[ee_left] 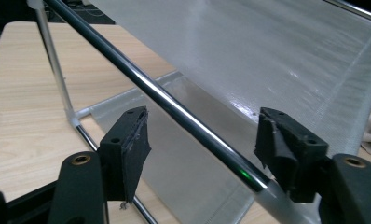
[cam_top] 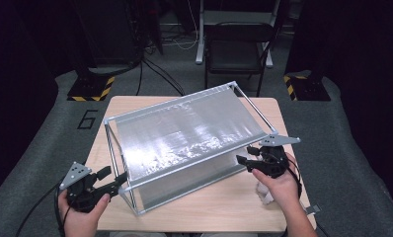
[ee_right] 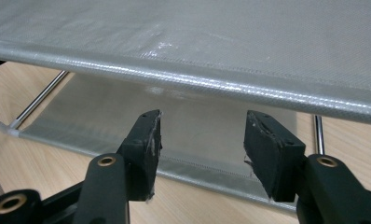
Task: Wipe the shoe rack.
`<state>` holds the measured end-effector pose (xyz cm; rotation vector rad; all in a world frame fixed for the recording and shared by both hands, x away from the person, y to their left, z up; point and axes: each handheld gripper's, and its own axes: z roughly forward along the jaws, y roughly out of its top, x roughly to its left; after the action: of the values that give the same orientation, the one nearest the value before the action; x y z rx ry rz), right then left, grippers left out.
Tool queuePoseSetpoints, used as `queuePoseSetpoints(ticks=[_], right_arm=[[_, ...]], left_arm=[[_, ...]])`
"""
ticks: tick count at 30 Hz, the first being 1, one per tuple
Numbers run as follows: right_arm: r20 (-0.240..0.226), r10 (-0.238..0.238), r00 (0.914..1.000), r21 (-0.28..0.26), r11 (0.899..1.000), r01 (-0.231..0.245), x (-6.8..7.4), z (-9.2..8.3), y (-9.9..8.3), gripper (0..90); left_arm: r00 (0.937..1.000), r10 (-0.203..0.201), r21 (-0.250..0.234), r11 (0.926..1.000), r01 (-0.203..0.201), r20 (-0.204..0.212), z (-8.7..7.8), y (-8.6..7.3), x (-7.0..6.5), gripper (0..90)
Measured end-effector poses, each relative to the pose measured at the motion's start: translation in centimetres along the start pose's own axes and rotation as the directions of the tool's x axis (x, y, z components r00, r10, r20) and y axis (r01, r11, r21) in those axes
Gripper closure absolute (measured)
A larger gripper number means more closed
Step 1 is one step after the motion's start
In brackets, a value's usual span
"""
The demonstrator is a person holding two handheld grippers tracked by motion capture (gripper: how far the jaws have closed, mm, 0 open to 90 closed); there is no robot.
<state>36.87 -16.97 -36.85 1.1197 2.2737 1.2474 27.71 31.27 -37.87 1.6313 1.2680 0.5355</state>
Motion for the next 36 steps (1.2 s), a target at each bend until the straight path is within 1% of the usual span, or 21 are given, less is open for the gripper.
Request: queuePoseSetpoints(ticks=[1,2,3,5,8,9,10,12,15,17,19,20,21,22,23,25,29,31,32,34,36], right_arm=[[-0.002,-0.003,1.0,0.0,1.0,0.003,0.1,-0.1,-0.1,46.2],[-0.002,-0.003,1.0,0.0,1.0,0.003,0.1,-0.1,-0.1,46.2],[-0.004,-0.005,1.0,-0.002,1.0,0.005,0.1,-0.1,-0.1,46.2],[-0.005,-0.005,1.0,-0.008,1.0,0.005,0.2,-0.2,-0.2,46.2],[-0.017,0.002,0.9999,-0.016,1.0,-0.003,0.5,-0.2,-0.3,46.1],[-0.021,-0.001,0.9998,-0.017,1.0,0.0,0.5,-0.2,-0.3,46.1],[-0.024,-0.005,0.9997,-0.016,1.0,0.005,0.6,-0.2,-0.4,46.1],[-0.027,-0.006,0.9996,-0.014,1.0,0.005,0.9,-0.1,-0.4,45.9],[-0.032,-0.006,0.9995,-0.016,1.0,0.006,1.4,0.0,-0.5,45.8],[-0.042,-0.007,0.9991,-0.017,1.0,0.006,1.6,-0.1,-0.6,45.6],[-0.052,-0.01,0.9986,-0.021,1.0,0.009,1.9,-0.1,-0.6,45.2],[-0.056,-0.004,0.9984,-0.029,1.0,0.003,2.2,0.0,-0.6,44.9],[-0.065,-0.014,0.9978,-0.029,1.0,0.012,2.2,0.0,-0.6,44.7],[-0.072,-0.009,0.9974,-0.031,0.999,0.006,2.5,0.1,-0.6,44.4],[-0.082,-0.018,0.9965,-0.032,0.999,0.015,2.8,0.3,-0.5,43.8],[-0.083,-0.014,0.9965,-0.037,0.999,0.01,3.0,0.4,-0.5,43.6],[-0.106,-0.027,0.994,-0.031,0.999,0.024,3.8,1.0,-0.2,42.8],[-0.111,-0.033,0.9933,-0.028,0.999,0.03,4.1,1.2,-0.1,42.7],[-0.118,-0.041,0.9921,-0.033,0.999,0.038,4.2,1.3,0.0,42.7],[-0.124,-0.036,0.9916,-0.036,0.999,0.032,4.5,1.5,0.0,42.5],[-0.136,-0.036,0.99,-0.035,0.999,0.031,4.6,1.7,0.1,42.2]], left_arm=[[0.9999,0.013,0.007,0.9999,-0.013,0.008,0.1,0.4,0.5,35.0],[0.9999,0.013,0.007,0.9999,-0.013,0.008,0.1,0.4,0.5,35.2],[0.9992,0.04,0.018,0.999,-0.04,0.009,0.1,0.7,0.7,35.2],[0.9987,0.051,0.016,0.9986,-0.051,0.001,0.4,1.1,1.1,35.9],[0.9988,0.047,0.008,0.9989,-0.047,0.015,0.8,1.7,1.6,35.9],[0.999,0.045,0.003,0.999,-0.045,0.003,1.0,1.9,1.8,35.9],[0.9988,0.049,0.02,0.9986,-0.049,0.007,1.2,2.2,2.1,35.9],[0.9989,0.047,0.019,0.9987,-0.047,0.0,1.8,2.6,2.6,35.9],[0.9982,0.059,0.028,0.9979,-0.059,-0.012,2.6,3.1,3.3,35.9],[0.999,0.045,0.034,0.9984,-0.045,0.006,3.1,3.3,3.9,36.1],[0.9992,0.04,0.04,0.9984,-0.04,0.002,3.8,3.5,4.4,37.0],[0.9991,0.041,0.045,0.9981,-0.041,0.008,3.9,3.6,4.6,39.1],[0.9993,0.034,0.05,0.9981,-0.035,0.019,4.2,3.6,4.8,40.6],[0.9996,0.02,0.052,0.9984,-0.022,0.021,4.3,3.7,4.9,40.9],[0.9996,0.019,0.053,0.9984,-0.02,0.022,4.4,3.7,5.1,41.3],[0.9995,0.009,0.051,0.9986,-0.011,0.029,4.6,3.8,5.3,41.2],[0.9986,0.003,0.055,0.9985,-0.006,0.052,5.0,4.1,6.0,39.6],[0.9983,0.002,0.065,0.9979,-0.006,0.059,5.2,4.1,6.2,38.7],[0.9977,0.001,0.069,0.9976,-0.005,0.068,5.4,4.1,6.3,38.5],[0.9954,-0.009,0.076,0.9971,0.001,0.096,5.6,4.1,6.5,39.5],[0.9954,-0.01,0.079,0.9969,0.003,0.095,5.6,4.1,6.4,40.2]])
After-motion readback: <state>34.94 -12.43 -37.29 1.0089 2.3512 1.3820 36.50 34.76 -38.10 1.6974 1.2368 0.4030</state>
